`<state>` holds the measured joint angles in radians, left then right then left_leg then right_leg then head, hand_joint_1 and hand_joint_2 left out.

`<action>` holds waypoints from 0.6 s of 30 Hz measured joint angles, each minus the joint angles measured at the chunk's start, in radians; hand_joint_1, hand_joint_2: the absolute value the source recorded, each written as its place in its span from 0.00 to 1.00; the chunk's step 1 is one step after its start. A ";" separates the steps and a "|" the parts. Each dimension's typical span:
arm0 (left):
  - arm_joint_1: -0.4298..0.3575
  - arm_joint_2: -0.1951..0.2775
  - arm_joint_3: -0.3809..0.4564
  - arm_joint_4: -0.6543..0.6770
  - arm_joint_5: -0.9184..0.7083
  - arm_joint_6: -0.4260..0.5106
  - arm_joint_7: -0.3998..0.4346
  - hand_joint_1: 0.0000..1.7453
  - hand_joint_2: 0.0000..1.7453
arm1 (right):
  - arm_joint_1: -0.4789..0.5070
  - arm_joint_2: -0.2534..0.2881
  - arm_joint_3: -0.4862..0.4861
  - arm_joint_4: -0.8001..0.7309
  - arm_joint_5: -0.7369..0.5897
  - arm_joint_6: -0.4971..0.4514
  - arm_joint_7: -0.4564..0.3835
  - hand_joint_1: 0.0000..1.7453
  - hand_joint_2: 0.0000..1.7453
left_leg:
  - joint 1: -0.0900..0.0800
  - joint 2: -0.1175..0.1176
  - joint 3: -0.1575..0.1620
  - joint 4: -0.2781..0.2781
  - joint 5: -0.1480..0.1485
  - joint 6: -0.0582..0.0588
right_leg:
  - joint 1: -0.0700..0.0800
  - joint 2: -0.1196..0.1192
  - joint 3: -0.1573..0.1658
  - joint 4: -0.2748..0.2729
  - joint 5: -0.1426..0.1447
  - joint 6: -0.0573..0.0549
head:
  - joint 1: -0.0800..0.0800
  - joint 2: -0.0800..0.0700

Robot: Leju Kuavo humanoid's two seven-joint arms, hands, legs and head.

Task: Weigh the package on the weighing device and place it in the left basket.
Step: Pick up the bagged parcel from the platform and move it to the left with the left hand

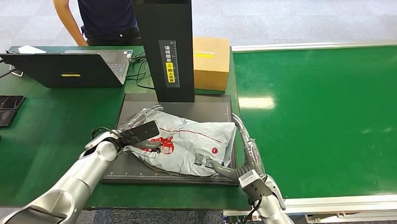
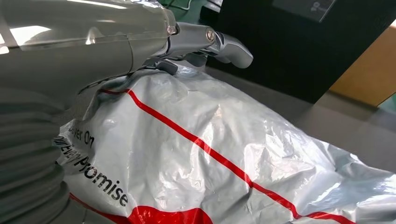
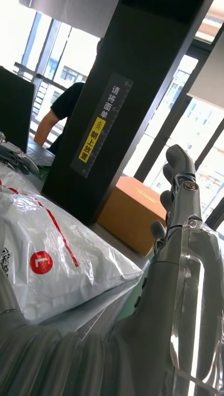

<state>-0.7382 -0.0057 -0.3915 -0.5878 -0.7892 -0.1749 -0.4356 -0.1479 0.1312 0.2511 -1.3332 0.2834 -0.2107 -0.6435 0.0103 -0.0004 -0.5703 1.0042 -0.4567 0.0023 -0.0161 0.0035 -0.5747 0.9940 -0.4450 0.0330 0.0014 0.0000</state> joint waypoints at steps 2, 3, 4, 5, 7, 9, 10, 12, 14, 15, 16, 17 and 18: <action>-0.014 0.000 -0.006 0.022 -0.002 -0.008 0.001 0.65 1.00 | 0.001 0.000 -0.001 -0.001 0.000 0.000 0.000 0.00 1.00 | 0.000 0.000 0.000 0.000 0.000 0.000 | 0.000 0.000 0.000 0.000 0.000 0.000 | 0.000 0.000; -0.019 0.001 -0.010 0.032 -0.003 -0.011 0.000 0.88 1.00 | 0.001 0.000 -0.002 -0.001 0.000 -0.001 0.000 0.00 1.00 | 0.000 0.000 0.000 0.000 0.000 0.000 | 0.000 0.000 0.000 0.000 0.000 0.000 | 0.000 0.000; -0.024 0.001 -0.014 0.040 -0.003 -0.014 0.000 1.00 1.00 | 0.001 0.000 -0.002 -0.001 0.000 -0.001 0.000 0.00 1.00 | 0.000 0.000 0.000 0.000 0.000 0.000 | 0.000 0.000 0.000 0.000 0.000 0.000 | 0.000 0.000; -0.028 0.001 -0.017 0.047 -0.004 -0.016 -0.002 1.00 1.00 | 0.001 0.000 -0.003 -0.001 0.000 -0.003 0.000 0.00 1.00 | 0.000 0.000 0.000 0.000 0.000 0.000 | 0.000 0.000 0.000 0.000 0.000 0.000 | 0.000 0.000; -0.034 0.002 -0.021 0.059 -0.005 -0.019 -0.005 1.00 1.00 | 0.001 0.000 -0.004 -0.001 0.000 -0.006 0.000 0.00 1.00 | 0.000 0.000 0.000 0.000 0.000 0.000 | 0.000 0.000 0.000 0.000 0.000 0.000 | 0.000 0.000; -0.041 0.002 -0.024 0.070 -0.005 -0.020 -0.010 1.00 1.00 | 0.002 0.000 -0.006 -0.001 0.000 -0.010 0.000 0.00 1.00 | 0.000 0.000 0.000 0.000 0.000 0.000 | 0.000 0.000 0.000 0.000 0.000 0.000 | 0.000 0.000; -0.044 0.002 -0.025 0.075 -0.005 -0.021 -0.012 1.00 1.00 | 0.002 0.000 -0.007 -0.001 0.000 -0.012 0.000 0.00 1.00 | 0.000 0.000 0.000 0.000 0.000 0.000 | 0.000 0.000 0.000 0.000 0.000 0.000 | 0.000 0.000; -0.050 0.002 -0.028 0.083 -0.003 -0.021 -0.015 1.00 1.00 | 0.004 0.000 -0.008 -0.001 0.000 -0.015 0.000 0.00 1.00 | 0.000 0.000 0.000 0.000 0.000 0.000 | 0.000 0.000 0.000 0.000 0.000 0.000 | 0.000 0.000; -0.055 0.002 -0.029 0.087 -0.001 -0.021 -0.020 1.00 1.00 | 0.005 0.000 -0.009 -0.001 0.000 -0.016 0.000 0.00 1.00 | 0.000 0.000 0.000 0.000 0.000 0.000 | 0.000 0.000 0.000 0.000 0.000 0.000 | 0.000 0.000; -0.056 0.002 -0.029 0.089 0.001 -0.021 -0.023 1.00 1.00 | 0.006 0.000 -0.009 -0.001 0.000 -0.017 0.000 0.00 1.00 | 0.000 0.000 0.000 0.000 0.000 0.000 | 0.000 0.000 0.000 0.000 0.000 0.000 | 0.000 0.000; -0.058 0.002 -0.029 0.092 0.002 -0.021 -0.026 1.00 1.00 | 0.006 0.000 -0.010 -0.001 0.000 -0.017 0.000 0.00 1.00 | 0.000 0.000 0.000 0.000 0.000 0.000 | 0.000 0.000 0.000 0.000 0.000 0.000 | 0.000 0.000; -0.060 0.002 -0.029 0.095 0.005 -0.021 -0.028 1.00 1.00 | 0.006 0.000 -0.011 -0.001 0.000 -0.017 0.000 0.00 1.00 | 0.000 0.000 0.000 0.000 0.000 0.000 | 0.000 0.000 0.000 0.000 0.000 0.000 | 0.000 0.000; -0.061 0.002 -0.029 0.097 0.008 -0.021 -0.031 1.00 1.00 | 0.007 0.000 -0.011 -0.001 0.000 -0.017 0.000 0.00 1.00 | 0.000 0.000 0.000 0.000 0.000 0.000 | 0.000 0.000 0.000 0.000 0.000 0.000 | 0.000 0.000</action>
<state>-0.7996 -0.0036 -0.4208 -0.4909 -0.7808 -0.1957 -0.4663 -0.1411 0.1312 0.2398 -1.3342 0.2834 -0.2276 -0.6439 0.0103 -0.0004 -0.5701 1.0042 -0.4564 0.0021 -0.0161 0.0035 -0.5746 0.9944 -0.4449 0.0329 0.0014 0.0000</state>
